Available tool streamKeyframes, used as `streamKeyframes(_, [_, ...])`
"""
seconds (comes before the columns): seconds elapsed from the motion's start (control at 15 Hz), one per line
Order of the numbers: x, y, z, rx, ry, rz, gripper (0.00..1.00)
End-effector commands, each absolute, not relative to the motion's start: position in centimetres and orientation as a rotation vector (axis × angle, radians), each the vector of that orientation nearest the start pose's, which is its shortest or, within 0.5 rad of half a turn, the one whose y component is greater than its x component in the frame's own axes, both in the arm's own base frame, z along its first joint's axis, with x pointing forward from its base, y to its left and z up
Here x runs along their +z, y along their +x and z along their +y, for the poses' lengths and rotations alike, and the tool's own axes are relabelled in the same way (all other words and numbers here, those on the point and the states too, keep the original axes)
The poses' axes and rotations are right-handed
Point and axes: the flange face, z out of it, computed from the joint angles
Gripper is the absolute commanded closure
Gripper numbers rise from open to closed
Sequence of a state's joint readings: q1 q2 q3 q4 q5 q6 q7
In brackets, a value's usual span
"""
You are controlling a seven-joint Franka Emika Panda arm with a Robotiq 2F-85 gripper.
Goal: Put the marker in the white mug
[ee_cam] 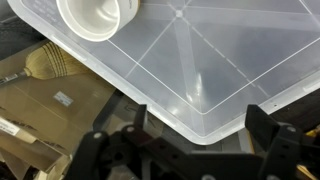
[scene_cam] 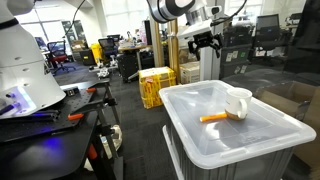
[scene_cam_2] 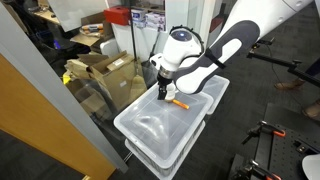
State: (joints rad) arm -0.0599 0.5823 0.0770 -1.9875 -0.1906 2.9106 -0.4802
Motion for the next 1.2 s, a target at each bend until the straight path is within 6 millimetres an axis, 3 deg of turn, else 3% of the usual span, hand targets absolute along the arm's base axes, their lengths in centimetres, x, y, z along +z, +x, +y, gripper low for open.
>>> streamKeyframes(0.0, [20.6,62.4,2.5,-0.639,-3.079,-1.014,0.00])
streamKeyframes(0.67, [19.9,59.0,3.5,-0.900,-3.166,-0.822,0.00])
streamKeyframes(1.13, [18.8,55.8,4.3,-0.940,-3.198,-0.664,0.00])
